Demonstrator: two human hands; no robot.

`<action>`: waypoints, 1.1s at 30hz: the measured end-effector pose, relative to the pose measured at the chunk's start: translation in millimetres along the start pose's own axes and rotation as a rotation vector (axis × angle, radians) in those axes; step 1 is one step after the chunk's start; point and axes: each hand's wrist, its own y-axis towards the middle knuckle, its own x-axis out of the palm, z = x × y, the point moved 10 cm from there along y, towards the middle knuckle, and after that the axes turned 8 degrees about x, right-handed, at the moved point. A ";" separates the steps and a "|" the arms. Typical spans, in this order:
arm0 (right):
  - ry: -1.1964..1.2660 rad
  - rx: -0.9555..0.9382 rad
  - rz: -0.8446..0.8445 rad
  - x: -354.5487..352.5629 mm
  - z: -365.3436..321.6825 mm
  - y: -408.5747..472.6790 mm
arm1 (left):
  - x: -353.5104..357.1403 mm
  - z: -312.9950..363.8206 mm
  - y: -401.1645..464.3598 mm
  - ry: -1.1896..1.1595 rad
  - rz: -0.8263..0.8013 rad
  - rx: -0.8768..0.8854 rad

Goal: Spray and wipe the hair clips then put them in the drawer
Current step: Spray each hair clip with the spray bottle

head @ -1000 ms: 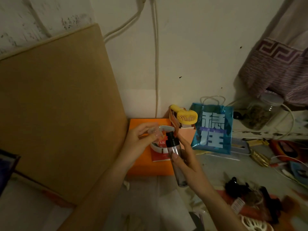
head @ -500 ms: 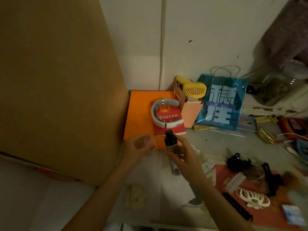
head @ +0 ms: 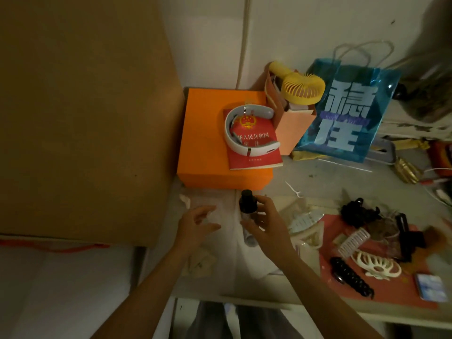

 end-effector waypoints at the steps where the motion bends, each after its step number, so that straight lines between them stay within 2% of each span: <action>1: 0.004 0.012 0.005 1.1 4.9 0.2 | 0.7 -7.0 -0.9 0.004 0.008 -0.021; 7: 0.017 0.069 0.020 2.9 32.7 1.0 | 2.0 -31.5 -5.4 0.026 0.054 -0.081; 12: 0.035 0.118 0.032 2.0 52.7 -0.2 | 8.0 -47.1 -9.6 0.051 0.031 -0.125; 21: 0.031 0.160 0.028 -3.6 74.3 -0.5 | 5.0 -41.2 -11.2 0.191 0.008 -0.016; 28: 0.039 0.210 -0.003 -4.7 84.1 -2.5 | 8.9 -41.7 -12.3 0.270 -0.032 -0.043; 33: 0.023 0.159 0.102 -16.3 69.7 -9.7 | 8.5 -34.6 -16.4 0.247 -0.039 -0.031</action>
